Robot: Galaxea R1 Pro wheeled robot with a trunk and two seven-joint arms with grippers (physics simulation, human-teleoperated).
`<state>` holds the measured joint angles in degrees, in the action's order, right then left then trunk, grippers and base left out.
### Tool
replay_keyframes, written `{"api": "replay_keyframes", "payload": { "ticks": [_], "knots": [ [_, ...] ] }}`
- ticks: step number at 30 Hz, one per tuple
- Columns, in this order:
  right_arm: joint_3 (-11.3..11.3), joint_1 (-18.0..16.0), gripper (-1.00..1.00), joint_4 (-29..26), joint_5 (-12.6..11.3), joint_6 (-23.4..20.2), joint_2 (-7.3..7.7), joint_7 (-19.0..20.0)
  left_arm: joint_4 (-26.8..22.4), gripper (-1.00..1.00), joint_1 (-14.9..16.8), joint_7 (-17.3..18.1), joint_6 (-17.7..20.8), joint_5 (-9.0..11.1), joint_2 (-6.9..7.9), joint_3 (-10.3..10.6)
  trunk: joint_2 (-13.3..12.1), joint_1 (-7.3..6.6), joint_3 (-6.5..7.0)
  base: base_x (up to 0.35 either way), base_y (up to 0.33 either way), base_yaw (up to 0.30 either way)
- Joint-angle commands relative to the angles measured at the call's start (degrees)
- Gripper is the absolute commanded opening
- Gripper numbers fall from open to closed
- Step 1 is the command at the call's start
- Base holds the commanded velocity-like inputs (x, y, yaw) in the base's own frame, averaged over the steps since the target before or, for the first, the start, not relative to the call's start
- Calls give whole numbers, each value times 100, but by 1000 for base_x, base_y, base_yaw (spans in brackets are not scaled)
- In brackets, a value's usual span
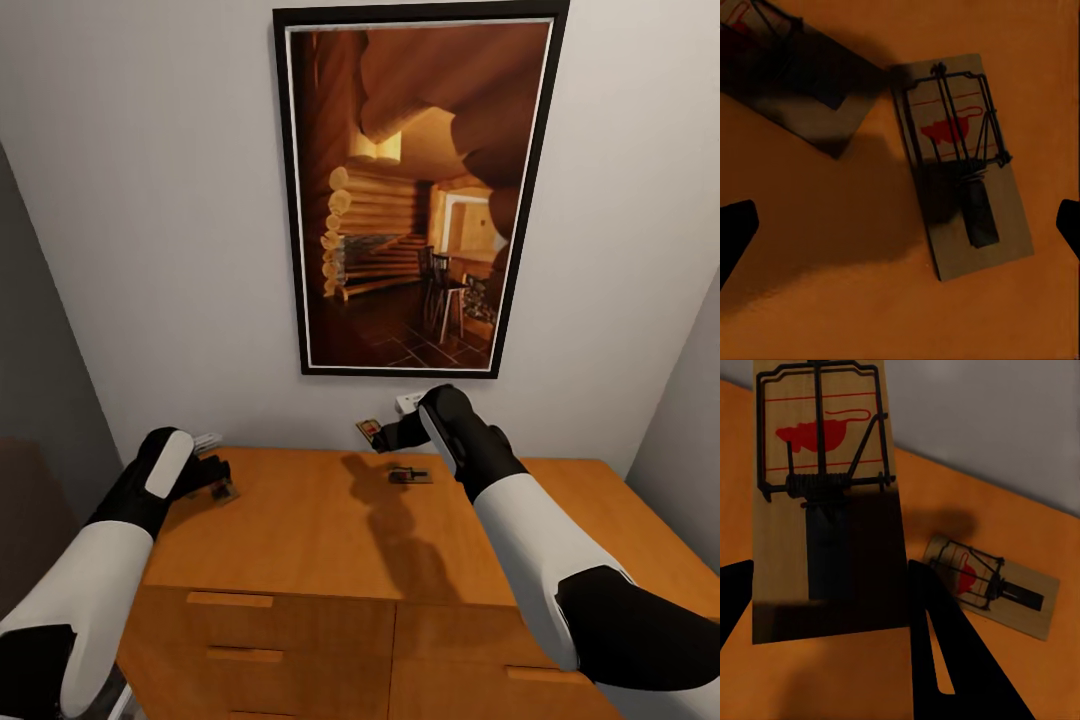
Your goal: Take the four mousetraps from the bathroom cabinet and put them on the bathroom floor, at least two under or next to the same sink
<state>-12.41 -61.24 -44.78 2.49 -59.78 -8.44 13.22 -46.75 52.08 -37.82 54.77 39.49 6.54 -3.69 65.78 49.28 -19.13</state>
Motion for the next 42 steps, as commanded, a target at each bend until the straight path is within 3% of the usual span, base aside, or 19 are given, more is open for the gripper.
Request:
{"api": "replay_keyframes", "payload": {
  "ticks": [1, 19, 31, 38, 42],
  "knots": [
    [-7, -3, -100, -4, 16, -22, 0, -7, -27, 100, 3, -55, 7, 64, -4, -24, 5, 0, -8, 0, 0, 0],
    [-7, 6, -100, -4, 19, -22, 9, -4, -259, 100, 3, -74, -87, 96, -140, -140, 5, 0, -8, 0, 0, 0],
    [-7, 19, -100, -4, 20, -22, 17, 5, -242, 100, 4, -618, -567, 139, -461, -141, 5, 0, -8, 0, 0, 0],
    [-7, 52, -100, -4, 23, -22, 32, 5, -255, 100, 4, -756, -828, 144, -514, -173, 5, 0, -8, 0, 0, 0],
    [-7, 57, -100, -4, 23, -22, 41, 8, -258, 100, 3, -1069, -1071, 190, -520, -369, 5, 0, -8, 0, 0, 0]
  ]
}}
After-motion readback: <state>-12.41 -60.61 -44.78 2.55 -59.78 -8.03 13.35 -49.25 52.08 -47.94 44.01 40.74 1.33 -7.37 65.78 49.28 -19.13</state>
